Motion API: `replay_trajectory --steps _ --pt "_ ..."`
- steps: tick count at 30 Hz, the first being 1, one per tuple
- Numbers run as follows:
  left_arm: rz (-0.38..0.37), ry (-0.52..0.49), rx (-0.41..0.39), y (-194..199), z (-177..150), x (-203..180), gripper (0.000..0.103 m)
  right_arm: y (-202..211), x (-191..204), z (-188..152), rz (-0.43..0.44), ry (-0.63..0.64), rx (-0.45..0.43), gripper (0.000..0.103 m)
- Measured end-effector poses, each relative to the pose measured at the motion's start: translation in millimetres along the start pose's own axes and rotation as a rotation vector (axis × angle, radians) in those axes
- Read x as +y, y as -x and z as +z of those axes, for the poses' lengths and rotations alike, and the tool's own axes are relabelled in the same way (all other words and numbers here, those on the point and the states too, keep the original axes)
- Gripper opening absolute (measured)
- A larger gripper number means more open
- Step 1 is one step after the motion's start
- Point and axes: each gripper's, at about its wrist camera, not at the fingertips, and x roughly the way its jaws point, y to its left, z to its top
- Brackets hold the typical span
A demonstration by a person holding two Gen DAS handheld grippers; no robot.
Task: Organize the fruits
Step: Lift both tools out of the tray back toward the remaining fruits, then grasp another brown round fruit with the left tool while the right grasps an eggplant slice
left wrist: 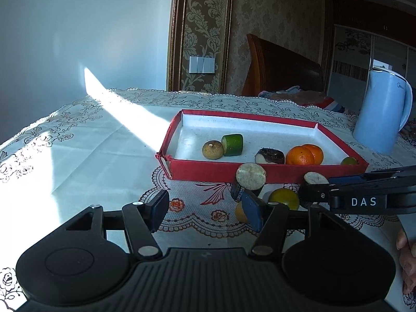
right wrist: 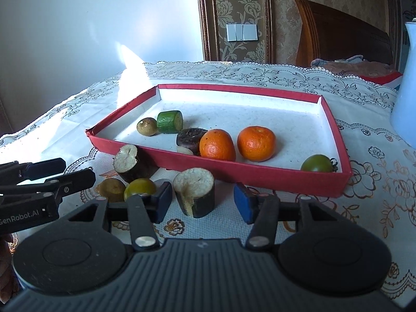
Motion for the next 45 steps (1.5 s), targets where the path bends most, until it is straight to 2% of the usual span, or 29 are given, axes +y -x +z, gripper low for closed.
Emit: replay_trajectory --steps 1,3,7,13,20,29,37,42,45 --pt "-0.003 -0.004 -0.002 0 0 -1 0.061 -2 0 0 0.004 0.002 0.008 0.040" --pt "-0.011 -0.016 0.003 0 0 -3 0.061 -6 2 1 0.000 0.010 0.023 0.040" --pt "-0.040 -0.032 0.001 1 -1 -5 0.061 -9 4 1 0.012 0.026 0.034 0.030" --pt "-0.085 -0.093 0.023 0 -3 -13 0.061 -9 6 1 0.010 0.031 0.029 0.031" --pt "-0.087 -0.184 0.050 -4 -4 -31 0.061 -8 -3 0 0.028 -0.019 0.018 0.031" --pt "-0.074 -0.180 0.130 -23 1 -36 0.061 -7 -10 -1 0.044 -0.061 0.012 0.031" --pt "-0.096 -0.167 0.151 -31 4 -38 0.039 -6 -13 -1 0.049 -0.075 0.011 0.031" --pt "-0.105 -0.171 0.148 -31 3 -39 0.030 -6 -14 -2 0.049 -0.082 0.009 0.031" --pt "-0.105 -0.163 0.146 -31 3 -38 0.030 -6 -14 -2 0.049 -0.082 0.010 0.031"
